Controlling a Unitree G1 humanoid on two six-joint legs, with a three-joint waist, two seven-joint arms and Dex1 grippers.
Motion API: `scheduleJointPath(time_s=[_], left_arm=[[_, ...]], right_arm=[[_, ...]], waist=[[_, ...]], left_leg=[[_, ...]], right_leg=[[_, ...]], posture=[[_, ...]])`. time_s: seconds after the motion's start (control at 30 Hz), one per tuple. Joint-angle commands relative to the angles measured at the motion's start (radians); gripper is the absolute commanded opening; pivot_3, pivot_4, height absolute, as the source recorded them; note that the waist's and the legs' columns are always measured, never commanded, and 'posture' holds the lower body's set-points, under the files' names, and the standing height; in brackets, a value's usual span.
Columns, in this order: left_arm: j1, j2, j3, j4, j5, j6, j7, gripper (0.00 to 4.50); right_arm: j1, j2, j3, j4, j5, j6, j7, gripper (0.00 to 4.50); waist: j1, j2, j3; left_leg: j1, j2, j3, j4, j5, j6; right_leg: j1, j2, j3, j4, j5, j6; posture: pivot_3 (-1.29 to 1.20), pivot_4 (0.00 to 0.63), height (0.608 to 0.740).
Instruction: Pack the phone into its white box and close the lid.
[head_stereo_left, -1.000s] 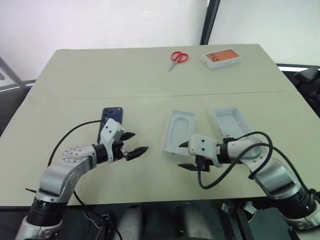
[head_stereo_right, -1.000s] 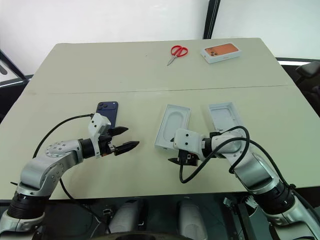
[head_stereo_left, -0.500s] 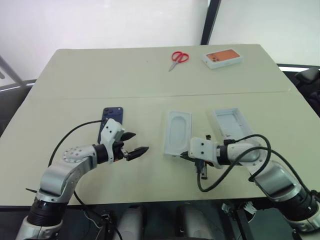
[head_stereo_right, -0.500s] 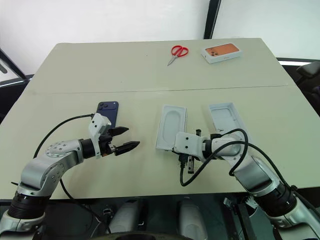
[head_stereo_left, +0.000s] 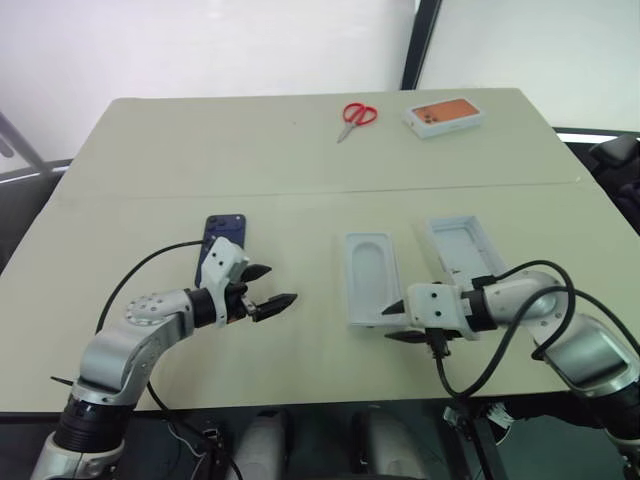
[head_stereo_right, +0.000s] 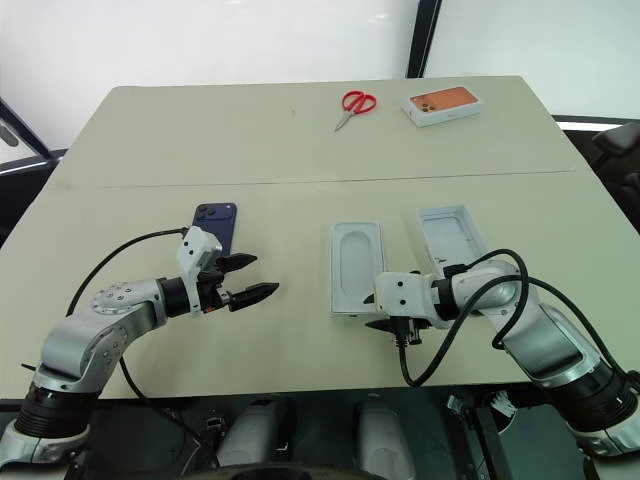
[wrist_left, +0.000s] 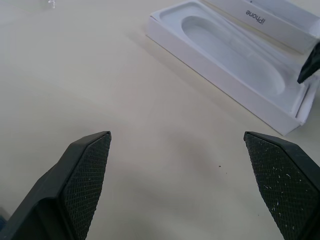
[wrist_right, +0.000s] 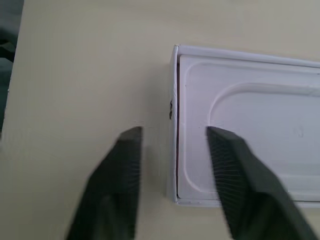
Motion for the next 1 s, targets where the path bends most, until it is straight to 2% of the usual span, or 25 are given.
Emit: scheduleJointPath(time_s=[0.03, 0.07, 0.13, 0.3, 0.4, 0.47, 0.6, 0.63, 0.77, 0.9, 1.0], left_arm=[[-0.003, 0.009, 0.024, -0.030, -0.012, -0.009, -0.005, 4.50], [-0.002, 0.011, 0.034, -0.026, -0.013, -0.010, -0.003, 4.50], [-0.004, 0.004, 0.073, -0.021, -0.036, 0.003, 0.015, 4.50], [-0.035, -0.045, 0.225, 0.003, -0.146, 0.085, 0.121, 4.50], [-0.077, -0.083, 0.344, 0.052, -0.199, 0.155, 0.246, 4.50], [-0.133, -0.109, 0.453, 0.116, -0.244, 0.215, 0.366, 4.50], [-0.208, -0.114, 0.550, 0.208, -0.270, 0.313, 0.511, 4.50], [-0.228, -0.108, 0.559, 0.241, -0.262, 0.339, 0.544, 4.50], [-0.281, -0.090, 0.555, 0.322, -0.245, 0.431, 0.606, 4.50], [-0.309, -0.085, 0.557, 0.359, -0.240, 0.451, 0.625, 4.50], [-0.345, -0.070, 0.519, 0.428, -0.227, 0.518, 0.626, 4.50]], right_arm=[[-0.030, 0.018, -0.050, -0.028, 0.038, -0.003, -0.014, 4.12], [-0.052, 0.039, -0.068, -0.036, 0.080, 0.036, -0.022, 4.46], [-0.107, 0.100, -0.100, -0.047, 0.156, 0.126, -0.061, 4.46], [-0.225, 0.261, -0.044, 0.034, 0.065, 0.175, -0.239, 4.46], [-0.273, 0.339, 0.024, 0.094, 0.016, 0.203, -0.296, 3.57], [-0.335, 0.408, 0.089, 0.186, -0.048, 0.230, -0.357, 2.60], [-0.417, 0.521, 0.155, 0.309, -0.115, 0.245, -0.433, 0.36], [-0.433, 0.552, 0.173, 0.341, -0.133, 0.240, -0.452, 0.06], [-0.465, 0.636, 0.221, 0.444, -0.190, 0.199, -0.493, 0.06], [-0.499, 0.710, 0.246, 0.546, -0.234, 0.159, -0.533, 0.06], [-0.555, 0.800, 0.287, 0.685, -0.285, 0.100, -0.581, 0.06]], waist=[[0.000, 0.000, 0.000], [-0.001, 0.000, 0.000], [-0.006, 0.000, 0.000], [0.000, 0.000, 0.000], [0.001, 0.000, 0.000], [-0.002, -0.001, 0.000], [-0.007, 0.000, 0.000], [-0.008, -0.001, 0.000], [-0.006, -0.001, -0.001], [-0.006, -0.002, -0.001], [-0.009, -0.002, -0.001]], left_leg=[[0.000, 0.000, 0.000, 0.000, 0.000, 0.000], [0.000, 0.000, 0.000, 0.000, 0.000, 0.000], [0.000, 0.000, 0.000, 0.000, 0.000, 0.000], [0.001, 0.001, 0.000, 0.000, 0.000, 0.000], [0.000, 0.000, -0.001, 0.000, 0.000, 0.000], [0.000, 0.000, -0.001, 0.001, 0.000, 0.000], [0.000, 0.000, 0.000, 0.000, 0.001, -0.002], [-0.001, -0.001, 0.000, 0.000, 0.002, -0.003], [-0.001, -0.002, 0.000, 0.000, 0.003, -0.005], [-0.002, -0.001, 0.000, 0.000, 0.004, -0.006], [-0.003, -0.002, 0.000, 0.000, 0.005, -0.008]], right_leg=[[0.000, 0.000, 0.000, 0.000, 0.000, 0.000], [0.000, 0.000, 0.000, 0.000, 0.000, 0.000], [0.000, 0.000, 0.000, 0.000, 0.000, 0.000], [0.000, 0.001, 0.000, 0.000, 0.000, 0.000], [0.000, 0.000, 0.000, 0.001, 0.000, 0.000], [0.000, 0.000, 0.000, 0.001, 0.000, 0.000], [-0.003, 0.000, 0.000, 0.002, 0.000, 0.000], [-0.003, 0.001, 0.000, 0.002, 0.000, 0.000], [-0.004, 0.001, 0.000, 0.003, 0.000, 0.000], [-0.004, 0.000, 0.000, 0.003, 0.000, 0.000], [-0.007, 0.001, 0.000, 0.004, 0.000, 0.000]], posture=[[0.00, 0.150, 0.740], [0.00, 0.150, 0.740], [0.00, 0.150, 0.740], [0.00, 0.150, 0.740], [0.00, 0.150, 0.740], [0.00, 0.150, 0.740], [0.00, 0.150, 0.740], [0.00, 0.150, 0.740], [0.00, 0.150, 0.740], [0.00, 0.150, 0.740], [0.00, 0.150, 0.740]])
